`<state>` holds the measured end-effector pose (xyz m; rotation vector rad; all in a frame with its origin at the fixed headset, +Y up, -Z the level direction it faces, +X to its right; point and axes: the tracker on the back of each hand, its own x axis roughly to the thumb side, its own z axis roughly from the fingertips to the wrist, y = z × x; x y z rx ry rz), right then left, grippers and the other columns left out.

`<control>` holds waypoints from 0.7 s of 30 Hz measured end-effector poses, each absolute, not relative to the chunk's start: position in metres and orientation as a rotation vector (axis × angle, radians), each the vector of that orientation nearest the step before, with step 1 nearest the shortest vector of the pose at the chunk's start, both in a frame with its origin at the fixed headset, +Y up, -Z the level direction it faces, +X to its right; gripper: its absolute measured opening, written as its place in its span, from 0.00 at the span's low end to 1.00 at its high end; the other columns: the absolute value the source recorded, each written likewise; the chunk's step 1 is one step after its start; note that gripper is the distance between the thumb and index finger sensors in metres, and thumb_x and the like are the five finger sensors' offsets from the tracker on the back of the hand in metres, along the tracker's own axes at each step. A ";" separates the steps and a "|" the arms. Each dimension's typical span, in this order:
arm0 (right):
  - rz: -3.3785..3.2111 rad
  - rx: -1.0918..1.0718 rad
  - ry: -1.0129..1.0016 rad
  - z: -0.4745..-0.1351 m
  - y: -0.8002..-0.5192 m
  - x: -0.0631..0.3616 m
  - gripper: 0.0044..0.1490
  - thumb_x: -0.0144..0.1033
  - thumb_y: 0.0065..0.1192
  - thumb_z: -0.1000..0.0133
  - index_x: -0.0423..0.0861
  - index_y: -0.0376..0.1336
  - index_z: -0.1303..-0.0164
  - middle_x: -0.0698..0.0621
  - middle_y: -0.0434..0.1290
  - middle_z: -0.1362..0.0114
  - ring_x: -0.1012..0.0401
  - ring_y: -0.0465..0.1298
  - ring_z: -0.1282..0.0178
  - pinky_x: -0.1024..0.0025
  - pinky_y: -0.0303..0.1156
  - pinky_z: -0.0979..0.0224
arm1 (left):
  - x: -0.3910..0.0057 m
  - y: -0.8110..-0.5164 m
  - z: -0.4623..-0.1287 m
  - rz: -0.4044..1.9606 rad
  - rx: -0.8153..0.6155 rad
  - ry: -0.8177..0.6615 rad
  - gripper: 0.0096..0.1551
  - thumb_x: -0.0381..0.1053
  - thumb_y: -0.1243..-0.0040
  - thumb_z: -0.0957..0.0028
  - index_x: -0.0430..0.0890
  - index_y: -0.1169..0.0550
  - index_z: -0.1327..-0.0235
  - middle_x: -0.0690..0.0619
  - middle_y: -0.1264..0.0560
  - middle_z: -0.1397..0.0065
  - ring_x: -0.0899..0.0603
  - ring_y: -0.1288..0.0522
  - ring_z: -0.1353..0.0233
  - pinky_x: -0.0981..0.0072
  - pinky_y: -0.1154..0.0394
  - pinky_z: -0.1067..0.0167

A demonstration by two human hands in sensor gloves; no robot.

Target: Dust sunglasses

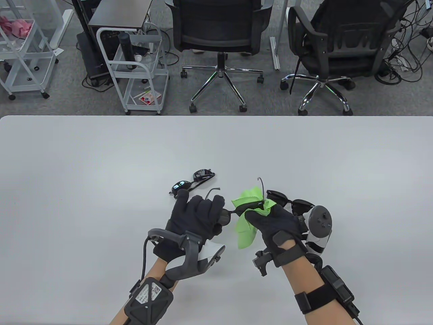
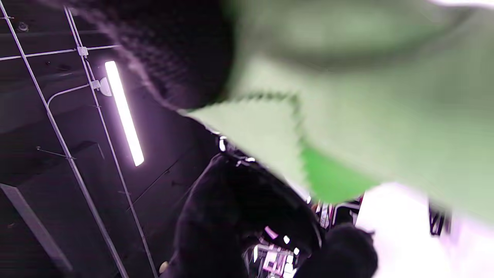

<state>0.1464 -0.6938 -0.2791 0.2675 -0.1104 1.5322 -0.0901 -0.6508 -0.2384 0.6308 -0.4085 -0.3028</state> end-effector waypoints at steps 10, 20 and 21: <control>1.417 0.365 0.090 -0.281 -0.702 0.142 0.28 0.37 0.67 0.48 0.44 0.70 0.37 0.48 0.79 0.35 0.47 0.81 0.38 0.38 0.68 0.32 | -0.097 -0.653 -0.243 -0.304 0.597 -0.391 0.57 0.78 0.32 0.76 0.63 0.35 0.28 0.70 0.24 0.38 0.54 0.19 0.33 0.45 0.34 0.24; 1.554 0.243 -0.088 -0.277 -0.699 0.149 0.26 0.53 0.70 0.50 0.46 0.77 0.54 0.52 0.85 0.51 0.55 0.86 0.53 0.44 0.72 0.34 | -0.089 -0.653 -0.238 -0.303 0.604 -0.419 0.57 0.78 0.32 0.76 0.63 0.35 0.28 0.70 0.24 0.38 0.55 0.19 0.32 0.45 0.34 0.24; 1.541 0.248 -0.064 -0.278 -0.701 0.149 0.27 0.53 0.67 0.49 0.45 0.76 0.52 0.52 0.85 0.49 0.54 0.85 0.51 0.43 0.72 0.34 | -0.090 -0.652 -0.238 -0.306 0.604 -0.419 0.57 0.78 0.32 0.76 0.63 0.35 0.28 0.69 0.24 0.38 0.55 0.19 0.32 0.45 0.34 0.24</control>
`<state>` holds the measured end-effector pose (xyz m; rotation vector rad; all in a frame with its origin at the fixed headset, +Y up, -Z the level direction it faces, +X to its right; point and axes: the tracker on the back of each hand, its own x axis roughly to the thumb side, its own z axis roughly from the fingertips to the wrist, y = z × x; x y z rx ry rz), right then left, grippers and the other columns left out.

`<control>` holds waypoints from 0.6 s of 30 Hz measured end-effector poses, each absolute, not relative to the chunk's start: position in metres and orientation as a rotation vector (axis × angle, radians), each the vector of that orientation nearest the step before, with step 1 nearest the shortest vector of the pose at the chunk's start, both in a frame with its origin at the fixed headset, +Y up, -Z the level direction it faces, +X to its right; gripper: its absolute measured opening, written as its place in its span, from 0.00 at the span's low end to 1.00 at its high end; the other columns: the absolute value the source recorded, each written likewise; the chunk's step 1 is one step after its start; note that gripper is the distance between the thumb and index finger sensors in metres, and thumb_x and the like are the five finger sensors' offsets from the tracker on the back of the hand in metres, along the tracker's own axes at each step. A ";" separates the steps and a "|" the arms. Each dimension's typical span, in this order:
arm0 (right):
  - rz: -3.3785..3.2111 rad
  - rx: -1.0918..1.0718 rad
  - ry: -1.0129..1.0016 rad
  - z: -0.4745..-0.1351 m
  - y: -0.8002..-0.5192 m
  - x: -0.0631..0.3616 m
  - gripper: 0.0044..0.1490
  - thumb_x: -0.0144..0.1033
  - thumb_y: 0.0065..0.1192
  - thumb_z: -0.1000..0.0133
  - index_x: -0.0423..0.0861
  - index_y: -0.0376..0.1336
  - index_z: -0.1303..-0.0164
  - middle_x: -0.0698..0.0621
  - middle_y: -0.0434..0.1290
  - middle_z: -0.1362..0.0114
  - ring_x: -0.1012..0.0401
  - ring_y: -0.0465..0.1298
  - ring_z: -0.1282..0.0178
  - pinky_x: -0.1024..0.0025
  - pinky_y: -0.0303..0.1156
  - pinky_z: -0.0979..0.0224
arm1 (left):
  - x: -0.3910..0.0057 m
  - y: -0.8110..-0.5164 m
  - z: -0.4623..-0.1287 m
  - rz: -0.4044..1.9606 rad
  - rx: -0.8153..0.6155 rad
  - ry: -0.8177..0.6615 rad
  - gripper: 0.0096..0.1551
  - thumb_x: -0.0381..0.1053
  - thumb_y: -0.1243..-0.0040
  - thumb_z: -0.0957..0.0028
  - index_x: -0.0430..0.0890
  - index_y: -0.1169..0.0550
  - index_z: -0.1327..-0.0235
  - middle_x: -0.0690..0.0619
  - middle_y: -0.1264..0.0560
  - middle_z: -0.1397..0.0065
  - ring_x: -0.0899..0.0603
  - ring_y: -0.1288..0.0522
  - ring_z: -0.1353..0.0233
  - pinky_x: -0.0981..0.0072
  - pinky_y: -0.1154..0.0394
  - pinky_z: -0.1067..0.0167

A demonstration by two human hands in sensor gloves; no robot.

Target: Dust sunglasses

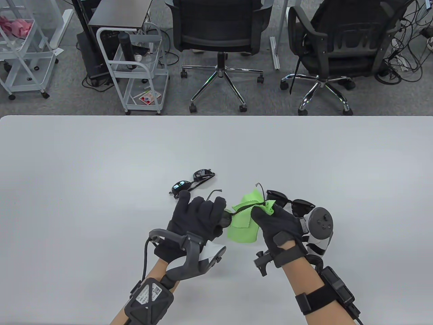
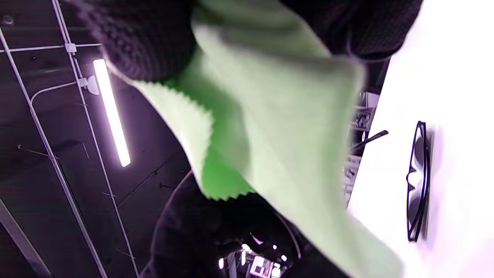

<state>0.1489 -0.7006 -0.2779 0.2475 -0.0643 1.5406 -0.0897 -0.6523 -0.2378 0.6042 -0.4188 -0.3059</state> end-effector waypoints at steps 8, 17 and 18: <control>1.575 0.287 -0.034 -0.279 -0.697 0.144 0.25 0.40 0.77 0.53 0.45 0.74 0.47 0.50 0.84 0.44 0.52 0.85 0.47 0.42 0.71 0.34 | -0.095 -0.653 -0.241 -0.308 0.585 -0.412 0.56 0.78 0.32 0.75 0.63 0.35 0.28 0.69 0.24 0.38 0.55 0.19 0.32 0.45 0.34 0.24; 1.524 0.297 -0.043 -0.278 -0.701 0.144 0.30 0.52 0.66 0.49 0.45 0.74 0.44 0.51 0.84 0.42 0.53 0.85 0.44 0.43 0.71 0.32 | -0.098 -0.651 -0.242 -0.228 0.589 -0.412 0.56 0.78 0.31 0.76 0.63 0.36 0.29 0.70 0.24 0.38 0.55 0.19 0.32 0.46 0.34 0.24; 1.471 0.372 0.031 -0.279 -0.702 0.138 0.33 0.51 0.65 0.48 0.44 0.70 0.38 0.49 0.81 0.36 0.50 0.83 0.38 0.42 0.69 0.31 | -0.103 -0.649 -0.244 -0.193 0.586 -0.391 0.56 0.78 0.32 0.75 0.63 0.36 0.29 0.71 0.25 0.37 0.55 0.19 0.32 0.46 0.34 0.24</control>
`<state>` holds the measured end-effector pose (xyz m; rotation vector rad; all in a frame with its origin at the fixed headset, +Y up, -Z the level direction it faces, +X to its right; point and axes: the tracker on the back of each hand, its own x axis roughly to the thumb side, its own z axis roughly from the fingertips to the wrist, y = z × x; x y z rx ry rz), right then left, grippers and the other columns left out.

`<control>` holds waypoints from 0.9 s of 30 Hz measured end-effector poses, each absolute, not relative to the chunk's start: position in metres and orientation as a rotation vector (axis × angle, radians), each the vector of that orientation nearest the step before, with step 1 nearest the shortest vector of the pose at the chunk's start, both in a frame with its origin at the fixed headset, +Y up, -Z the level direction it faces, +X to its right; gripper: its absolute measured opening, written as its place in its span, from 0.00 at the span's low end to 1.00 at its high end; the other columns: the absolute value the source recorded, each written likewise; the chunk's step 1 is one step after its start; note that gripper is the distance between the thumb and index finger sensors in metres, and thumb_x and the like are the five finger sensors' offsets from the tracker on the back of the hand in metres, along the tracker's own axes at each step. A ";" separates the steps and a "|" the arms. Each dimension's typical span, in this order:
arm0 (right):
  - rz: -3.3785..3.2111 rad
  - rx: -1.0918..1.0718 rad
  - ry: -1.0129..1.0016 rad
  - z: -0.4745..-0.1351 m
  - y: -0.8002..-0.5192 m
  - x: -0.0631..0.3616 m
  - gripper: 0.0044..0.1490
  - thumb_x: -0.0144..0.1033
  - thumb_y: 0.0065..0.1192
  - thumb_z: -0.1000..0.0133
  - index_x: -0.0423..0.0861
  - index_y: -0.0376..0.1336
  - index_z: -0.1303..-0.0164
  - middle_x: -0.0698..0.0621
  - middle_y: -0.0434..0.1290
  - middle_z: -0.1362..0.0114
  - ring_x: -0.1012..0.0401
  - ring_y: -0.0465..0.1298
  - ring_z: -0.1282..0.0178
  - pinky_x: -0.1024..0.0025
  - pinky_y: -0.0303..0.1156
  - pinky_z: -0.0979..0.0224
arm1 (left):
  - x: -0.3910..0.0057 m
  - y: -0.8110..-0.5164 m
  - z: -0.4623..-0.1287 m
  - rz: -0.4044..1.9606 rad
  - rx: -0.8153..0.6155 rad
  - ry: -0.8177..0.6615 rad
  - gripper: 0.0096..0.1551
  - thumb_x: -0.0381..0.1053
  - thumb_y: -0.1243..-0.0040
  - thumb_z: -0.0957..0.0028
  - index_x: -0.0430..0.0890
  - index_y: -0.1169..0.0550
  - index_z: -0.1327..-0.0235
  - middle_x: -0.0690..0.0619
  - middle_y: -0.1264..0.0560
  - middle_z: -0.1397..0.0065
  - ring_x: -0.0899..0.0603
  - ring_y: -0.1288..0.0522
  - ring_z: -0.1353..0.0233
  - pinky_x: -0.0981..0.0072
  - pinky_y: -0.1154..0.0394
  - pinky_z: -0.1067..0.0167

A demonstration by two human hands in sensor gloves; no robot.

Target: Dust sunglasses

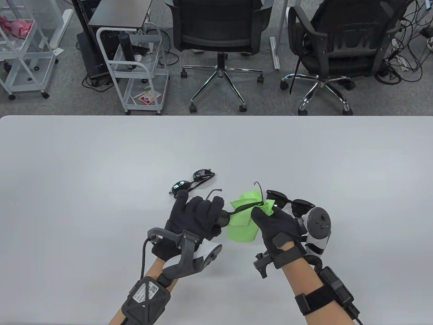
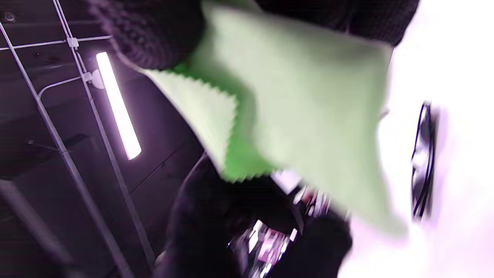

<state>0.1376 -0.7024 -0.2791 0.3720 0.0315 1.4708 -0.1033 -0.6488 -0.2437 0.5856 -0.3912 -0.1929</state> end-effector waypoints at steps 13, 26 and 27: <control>1.658 0.710 0.166 -0.272 -0.688 0.099 0.40 0.45 0.64 0.48 0.41 0.58 0.27 0.45 0.68 0.23 0.43 0.74 0.26 0.35 0.64 0.30 | -0.120 -0.631 -0.240 -0.088 0.635 -0.383 0.57 0.77 0.33 0.77 0.64 0.37 0.29 0.71 0.25 0.37 0.57 0.19 0.31 0.47 0.35 0.23; 1.610 0.323 -0.036 -0.264 -0.696 0.108 0.25 0.49 0.77 0.53 0.48 0.75 0.51 0.54 0.84 0.46 0.53 0.85 0.43 0.40 0.69 0.32 | -0.082 -0.635 -0.223 -0.172 0.678 -0.488 0.57 0.74 0.32 0.79 0.60 0.34 0.30 0.72 0.22 0.43 0.59 0.15 0.39 0.50 0.32 0.24; 1.615 0.314 -0.059 -0.265 -0.695 0.110 0.25 0.52 0.77 0.54 0.48 0.76 0.53 0.55 0.85 0.49 0.53 0.86 0.46 0.41 0.70 0.32 | -0.081 -0.635 -0.224 -0.136 0.658 -0.487 0.57 0.75 0.32 0.79 0.60 0.34 0.30 0.72 0.22 0.43 0.59 0.15 0.39 0.50 0.31 0.24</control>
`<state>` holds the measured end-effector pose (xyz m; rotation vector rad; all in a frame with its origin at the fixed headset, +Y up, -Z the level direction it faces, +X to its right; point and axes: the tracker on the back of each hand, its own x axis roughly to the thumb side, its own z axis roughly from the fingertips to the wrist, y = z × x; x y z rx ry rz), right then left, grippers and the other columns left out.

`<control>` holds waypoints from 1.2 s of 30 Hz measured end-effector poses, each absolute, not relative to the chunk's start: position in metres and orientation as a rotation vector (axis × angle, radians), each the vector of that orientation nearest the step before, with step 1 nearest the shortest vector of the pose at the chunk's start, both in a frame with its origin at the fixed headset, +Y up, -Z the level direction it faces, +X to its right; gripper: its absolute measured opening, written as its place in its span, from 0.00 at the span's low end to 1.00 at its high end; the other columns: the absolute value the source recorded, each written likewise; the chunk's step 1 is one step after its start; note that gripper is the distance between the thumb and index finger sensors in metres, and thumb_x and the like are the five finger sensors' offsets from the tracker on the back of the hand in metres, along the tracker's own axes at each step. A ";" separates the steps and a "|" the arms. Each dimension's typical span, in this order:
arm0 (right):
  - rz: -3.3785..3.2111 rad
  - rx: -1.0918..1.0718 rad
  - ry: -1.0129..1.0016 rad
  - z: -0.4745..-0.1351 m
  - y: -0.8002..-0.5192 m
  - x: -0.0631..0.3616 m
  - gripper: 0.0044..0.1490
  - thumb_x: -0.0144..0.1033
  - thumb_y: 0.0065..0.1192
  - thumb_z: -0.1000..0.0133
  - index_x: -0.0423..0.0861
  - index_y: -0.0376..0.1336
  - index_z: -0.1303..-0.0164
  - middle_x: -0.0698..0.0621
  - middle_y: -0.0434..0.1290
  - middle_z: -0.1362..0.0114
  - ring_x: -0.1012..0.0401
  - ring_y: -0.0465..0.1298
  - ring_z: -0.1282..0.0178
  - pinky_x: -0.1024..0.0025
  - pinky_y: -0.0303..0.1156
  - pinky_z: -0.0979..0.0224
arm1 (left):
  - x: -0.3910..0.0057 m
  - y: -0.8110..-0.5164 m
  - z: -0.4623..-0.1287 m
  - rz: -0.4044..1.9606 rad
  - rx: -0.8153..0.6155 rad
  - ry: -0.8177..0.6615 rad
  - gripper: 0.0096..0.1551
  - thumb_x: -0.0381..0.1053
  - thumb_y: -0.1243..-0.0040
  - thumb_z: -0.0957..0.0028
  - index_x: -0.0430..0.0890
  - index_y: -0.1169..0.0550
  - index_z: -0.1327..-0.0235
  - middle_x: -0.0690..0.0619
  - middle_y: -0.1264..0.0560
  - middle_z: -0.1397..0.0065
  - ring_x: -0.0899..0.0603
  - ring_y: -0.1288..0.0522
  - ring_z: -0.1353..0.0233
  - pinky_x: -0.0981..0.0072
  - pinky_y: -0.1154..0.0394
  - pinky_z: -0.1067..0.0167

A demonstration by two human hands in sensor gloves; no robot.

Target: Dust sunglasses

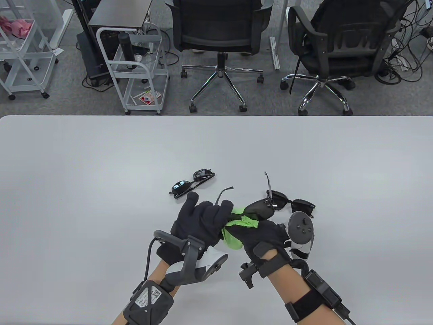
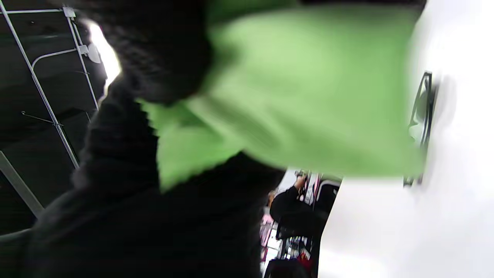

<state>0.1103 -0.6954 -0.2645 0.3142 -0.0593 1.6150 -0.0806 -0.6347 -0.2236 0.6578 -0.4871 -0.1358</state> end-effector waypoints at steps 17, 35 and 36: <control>1.585 0.312 -0.026 -0.267 -0.699 0.112 0.25 0.51 0.77 0.55 0.47 0.76 0.55 0.54 0.85 0.51 0.55 0.87 0.50 0.43 0.72 0.33 | -0.077 -0.634 -0.222 -0.102 0.628 -0.498 0.55 0.71 0.28 0.80 0.58 0.29 0.32 0.71 0.18 0.48 0.60 0.12 0.45 0.50 0.29 0.26; 1.548 0.335 0.059 -0.271 -0.706 0.111 0.26 0.50 0.71 0.51 0.43 0.75 0.53 0.50 0.84 0.49 0.50 0.84 0.47 0.40 0.70 0.33 | -0.077 -0.637 -0.226 -0.101 0.570 -0.488 0.52 0.69 0.26 0.81 0.58 0.26 0.35 0.72 0.17 0.50 0.60 0.11 0.47 0.50 0.28 0.27; 1.543 0.337 0.071 -0.271 -0.706 0.111 0.27 0.50 0.70 0.50 0.42 0.75 0.52 0.50 0.84 0.48 0.49 0.84 0.46 0.40 0.69 0.33 | -0.078 -0.637 -0.227 -0.099 0.563 -0.487 0.52 0.69 0.26 0.82 0.58 0.26 0.35 0.72 0.17 0.50 0.60 0.11 0.47 0.50 0.28 0.27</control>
